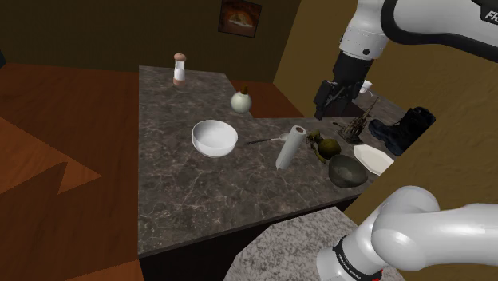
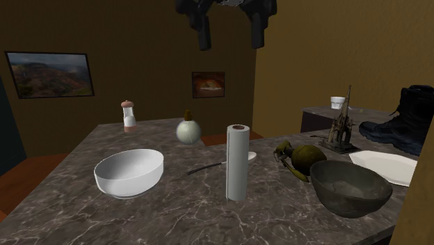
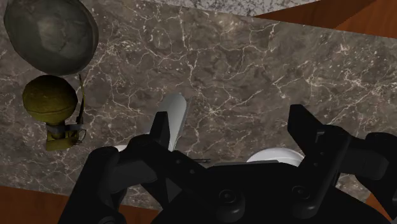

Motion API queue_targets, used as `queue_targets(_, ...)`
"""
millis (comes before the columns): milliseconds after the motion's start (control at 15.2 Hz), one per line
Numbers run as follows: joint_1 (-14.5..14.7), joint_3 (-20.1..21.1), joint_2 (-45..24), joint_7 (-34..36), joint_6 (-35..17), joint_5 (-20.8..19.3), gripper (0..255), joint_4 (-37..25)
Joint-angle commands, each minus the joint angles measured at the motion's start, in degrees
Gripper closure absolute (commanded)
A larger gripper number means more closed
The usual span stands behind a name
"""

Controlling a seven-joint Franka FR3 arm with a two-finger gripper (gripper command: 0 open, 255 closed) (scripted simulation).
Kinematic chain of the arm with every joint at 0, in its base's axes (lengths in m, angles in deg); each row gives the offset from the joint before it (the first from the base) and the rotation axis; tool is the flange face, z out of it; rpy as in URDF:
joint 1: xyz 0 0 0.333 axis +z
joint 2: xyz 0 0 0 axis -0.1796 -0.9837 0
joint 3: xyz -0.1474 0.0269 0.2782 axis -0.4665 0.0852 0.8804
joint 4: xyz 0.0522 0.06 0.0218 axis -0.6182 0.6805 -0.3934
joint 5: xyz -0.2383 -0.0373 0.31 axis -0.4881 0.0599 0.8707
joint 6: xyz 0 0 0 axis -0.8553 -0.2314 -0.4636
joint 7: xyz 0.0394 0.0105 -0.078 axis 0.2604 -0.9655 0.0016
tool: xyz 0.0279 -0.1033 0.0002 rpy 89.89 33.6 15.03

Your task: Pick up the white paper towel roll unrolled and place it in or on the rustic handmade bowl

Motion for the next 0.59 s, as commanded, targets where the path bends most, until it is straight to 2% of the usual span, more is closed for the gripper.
queue_targets(0, 0.0, 0.0, 0.0, 0.0, 0.0, 0.0, 0, 0.0)
queue_targets(528, -3.39, -6.23, -6.67, -1.46, -14.69, -1.17, 0, 6.51)
